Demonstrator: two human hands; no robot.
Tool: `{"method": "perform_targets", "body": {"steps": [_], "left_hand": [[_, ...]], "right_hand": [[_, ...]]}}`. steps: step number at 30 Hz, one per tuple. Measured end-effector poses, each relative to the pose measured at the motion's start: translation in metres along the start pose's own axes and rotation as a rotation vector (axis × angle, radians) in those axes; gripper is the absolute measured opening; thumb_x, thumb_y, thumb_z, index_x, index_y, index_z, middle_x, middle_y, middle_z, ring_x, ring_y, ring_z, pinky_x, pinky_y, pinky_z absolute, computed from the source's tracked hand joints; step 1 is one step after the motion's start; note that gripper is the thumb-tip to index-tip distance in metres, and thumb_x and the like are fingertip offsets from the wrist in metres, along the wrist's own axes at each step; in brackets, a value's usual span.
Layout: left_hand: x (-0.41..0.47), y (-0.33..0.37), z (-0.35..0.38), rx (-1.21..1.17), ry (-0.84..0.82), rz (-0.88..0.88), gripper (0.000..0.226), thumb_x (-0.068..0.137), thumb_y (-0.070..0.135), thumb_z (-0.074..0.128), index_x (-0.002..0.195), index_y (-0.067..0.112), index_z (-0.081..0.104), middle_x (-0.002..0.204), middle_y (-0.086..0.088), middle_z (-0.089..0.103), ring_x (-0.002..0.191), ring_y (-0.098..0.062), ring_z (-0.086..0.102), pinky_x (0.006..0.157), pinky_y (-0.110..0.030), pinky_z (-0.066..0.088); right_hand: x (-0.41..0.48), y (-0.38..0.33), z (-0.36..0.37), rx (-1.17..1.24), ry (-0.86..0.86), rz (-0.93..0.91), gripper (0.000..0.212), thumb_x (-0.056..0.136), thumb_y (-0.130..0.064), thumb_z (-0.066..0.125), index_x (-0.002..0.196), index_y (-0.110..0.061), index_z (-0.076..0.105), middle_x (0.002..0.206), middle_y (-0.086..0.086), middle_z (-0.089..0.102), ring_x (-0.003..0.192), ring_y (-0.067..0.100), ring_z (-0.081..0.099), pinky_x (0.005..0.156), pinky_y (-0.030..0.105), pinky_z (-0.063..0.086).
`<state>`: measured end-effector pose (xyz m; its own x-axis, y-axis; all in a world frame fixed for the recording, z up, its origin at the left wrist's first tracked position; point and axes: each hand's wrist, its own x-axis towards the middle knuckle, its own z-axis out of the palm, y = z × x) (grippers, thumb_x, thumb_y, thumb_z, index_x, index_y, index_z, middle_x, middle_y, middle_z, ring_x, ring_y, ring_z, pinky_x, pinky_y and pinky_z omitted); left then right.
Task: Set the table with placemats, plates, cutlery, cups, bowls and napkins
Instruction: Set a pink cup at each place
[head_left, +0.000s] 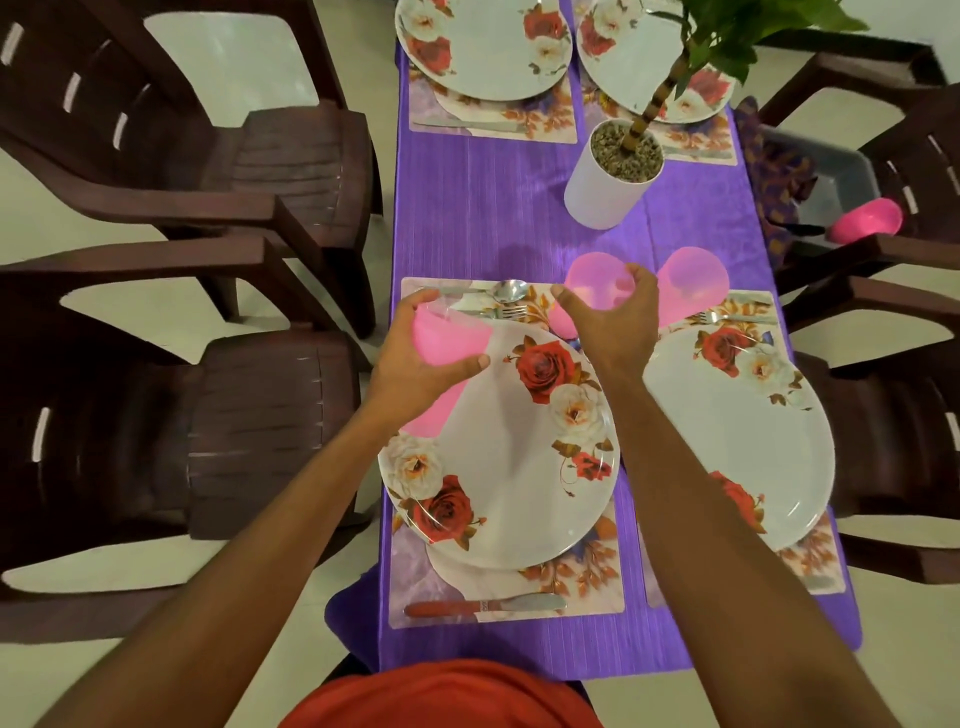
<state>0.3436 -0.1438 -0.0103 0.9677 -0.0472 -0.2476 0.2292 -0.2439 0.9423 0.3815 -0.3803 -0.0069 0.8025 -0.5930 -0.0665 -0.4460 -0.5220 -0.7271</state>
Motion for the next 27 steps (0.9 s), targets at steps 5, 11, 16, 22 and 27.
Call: {"method": "perform_targets", "body": {"steps": [5, 11, 16, 22, 27], "left_hand": [[-0.002, -0.003, -0.001, 0.007, -0.022, 0.001, 0.083, 0.068, 0.039, 0.089, 0.131, 0.045, 0.036, 0.131, 0.007, 0.043, 0.103, -0.008, 0.051, 0.064, -0.014, 0.05], [-0.008, -0.002, -0.003, -0.029, -0.042, 0.037, 0.081, 0.068, 0.036, 0.089, 0.128, 0.047, 0.036, 0.118, 0.023, 0.042, 0.104, -0.004, 0.049, 0.062, -0.008, 0.049], [-0.019, -0.006, -0.002, 0.005, -0.101, 0.063, 0.087, 0.067, 0.036, 0.09, 0.136, 0.039, 0.037, 0.117, 0.028, 0.04, 0.109, -0.008, 0.049, 0.073, -0.018, 0.049], [-0.064, -0.004, -0.004, 0.086, -0.257, 0.141, 0.094, 0.057, 0.054, 0.089, 0.135, 0.039, 0.039, 0.124, 0.027, 0.044, 0.118, -0.017, 0.05, 0.091, -0.035, 0.052], [-0.116, -0.014, -0.012, 0.143, -0.45, 0.215, 0.094, 0.062, 0.031, 0.092, 0.139, 0.032, 0.039, 0.127, 0.008, 0.049, 0.112, -0.015, 0.056, 0.082, -0.027, 0.057]], "right_hand": [[0.001, -0.003, 0.004, 0.013, -0.006, -0.009, 0.105, 0.056, -0.079, 0.076, 0.141, -0.027, 0.042, 0.135, -0.006, 0.056, 0.121, 0.02, 0.056, 0.099, 0.044, 0.052], [-0.009, 0.005, -0.005, 0.006, -0.042, 0.024, 0.111, 0.06, -0.07, 0.082, 0.15, -0.028, 0.032, 0.139, -0.002, 0.055, 0.125, 0.021, 0.056, 0.103, 0.046, 0.05], [-0.052, 0.015, -0.028, 0.068, 0.01, 0.06, 0.09, 0.068, -0.065, 0.081, 0.142, -0.031, 0.043, 0.123, -0.004, 0.064, 0.107, 0.015, 0.063, 0.093, 0.035, 0.052], [-0.151, 0.017, -0.045, 0.234, -0.109, 0.13, 0.046, 0.079, -0.064, 0.071, 0.104, -0.025, 0.072, 0.091, -0.011, 0.07, 0.081, 0.003, 0.065, 0.072, 0.032, 0.058], [-0.243, 0.015, -0.035, 0.277, -0.311, 0.109, 0.056, 0.081, -0.061, 0.073, 0.124, -0.026, 0.066, 0.113, -0.009, 0.065, 0.099, 0.005, 0.063, 0.087, 0.032, 0.056]]}}
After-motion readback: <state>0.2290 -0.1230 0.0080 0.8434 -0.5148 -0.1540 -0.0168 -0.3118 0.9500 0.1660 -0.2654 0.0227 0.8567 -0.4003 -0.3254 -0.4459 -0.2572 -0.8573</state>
